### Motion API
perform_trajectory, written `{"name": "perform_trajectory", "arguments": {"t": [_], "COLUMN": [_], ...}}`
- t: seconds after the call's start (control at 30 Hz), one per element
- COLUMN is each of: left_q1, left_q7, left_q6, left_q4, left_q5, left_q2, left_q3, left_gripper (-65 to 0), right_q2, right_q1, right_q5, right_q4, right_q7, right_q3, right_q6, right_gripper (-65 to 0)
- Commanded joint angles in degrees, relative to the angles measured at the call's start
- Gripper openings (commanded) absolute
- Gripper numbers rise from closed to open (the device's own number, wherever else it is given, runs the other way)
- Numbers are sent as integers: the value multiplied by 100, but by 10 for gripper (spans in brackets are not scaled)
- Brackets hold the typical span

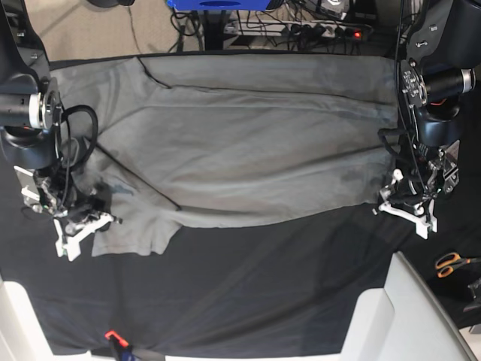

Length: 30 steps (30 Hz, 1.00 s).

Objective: Fold the T-shirt properly
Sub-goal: 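Grasp the shirt's hem-side edge with both grippers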

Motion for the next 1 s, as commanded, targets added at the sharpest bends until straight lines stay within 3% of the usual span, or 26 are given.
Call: {"name": "perform_trajectory", "arguments": {"t": [0.0, 0.17, 0.37, 0.63, 0.97], "left_q1": [8, 96, 79, 246, 193], "left_q7": [274, 265, 344, 1188, 1311], "left_q6": [-45, -45, -45, -27, -18], "left_q4": [7, 7, 148, 1739, 2275], "left_q5": [16, 25, 69, 69, 60], "left_q2": [16, 8, 8, -72, -186], "left_q3": [3, 3, 30, 12, -5], "left_gripper": [-528, -650, -650, -650, -650], "right_q2": [74, 74, 74, 74, 56], "right_q1": [160, 160, 160, 160, 90], "right_q5": [32, 32, 32, 32, 32], "right_q4": [77, 77, 77, 121, 816], "right_q7": [72, 72, 72, 98, 98], "right_q3": [-7, -7, -7, -7, 29], "right_q6": [34, 34, 34, 34, 17], "right_gripper": [-650, -650, -650, -650, -650]}}
